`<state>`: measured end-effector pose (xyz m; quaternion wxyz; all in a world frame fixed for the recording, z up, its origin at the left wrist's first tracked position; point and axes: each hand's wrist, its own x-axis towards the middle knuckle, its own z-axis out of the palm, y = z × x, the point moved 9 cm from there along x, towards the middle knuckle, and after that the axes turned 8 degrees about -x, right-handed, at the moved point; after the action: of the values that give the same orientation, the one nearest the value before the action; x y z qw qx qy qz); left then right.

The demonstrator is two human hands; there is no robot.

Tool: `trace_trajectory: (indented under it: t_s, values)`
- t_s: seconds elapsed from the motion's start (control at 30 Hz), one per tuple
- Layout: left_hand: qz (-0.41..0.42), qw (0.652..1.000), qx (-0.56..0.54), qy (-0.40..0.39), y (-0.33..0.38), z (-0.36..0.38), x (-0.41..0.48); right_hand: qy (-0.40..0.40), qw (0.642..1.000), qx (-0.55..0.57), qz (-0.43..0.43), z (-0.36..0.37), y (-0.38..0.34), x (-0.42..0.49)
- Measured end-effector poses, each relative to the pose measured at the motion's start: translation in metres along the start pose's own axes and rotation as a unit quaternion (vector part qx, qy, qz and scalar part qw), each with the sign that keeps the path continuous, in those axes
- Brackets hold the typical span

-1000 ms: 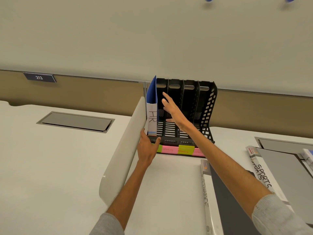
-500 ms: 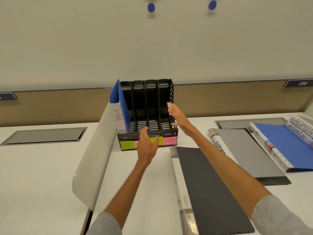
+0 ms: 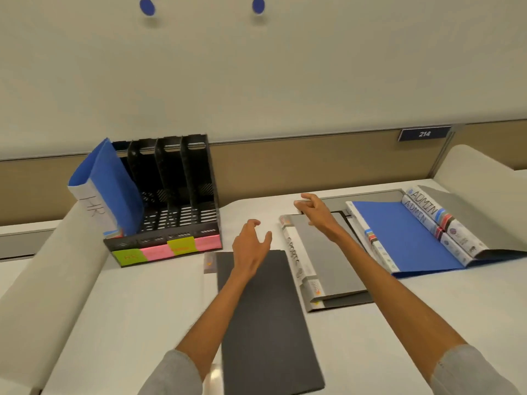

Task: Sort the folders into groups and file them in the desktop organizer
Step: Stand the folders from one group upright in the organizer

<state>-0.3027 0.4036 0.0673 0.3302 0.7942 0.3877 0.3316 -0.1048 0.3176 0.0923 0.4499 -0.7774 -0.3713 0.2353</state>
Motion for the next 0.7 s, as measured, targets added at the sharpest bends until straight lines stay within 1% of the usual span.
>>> trace_trajectory:
  t_s: [0.17,0.3,0.5,0.7]
  values:
    - [0.011,0.999,-0.021,-0.028,0.052,0.084,0.000,0.042,0.998,-0.029,0.037,-0.090,0.065,0.008]
    - [0.017,0.997,-0.033,-0.060,0.086,0.152,-0.008,0.065,0.995,-0.031,0.074,-0.152,0.122,0.009]
    - [0.008,0.994,-0.030,-0.106,0.117,0.229,-0.017,0.068,0.988,-0.063,0.122,-0.205,0.204,-0.002]
    - [-0.070,0.979,-0.073,-0.178,0.130,0.298,-0.028,0.058,0.980,-0.105,0.160,-0.232,0.271,-0.013]
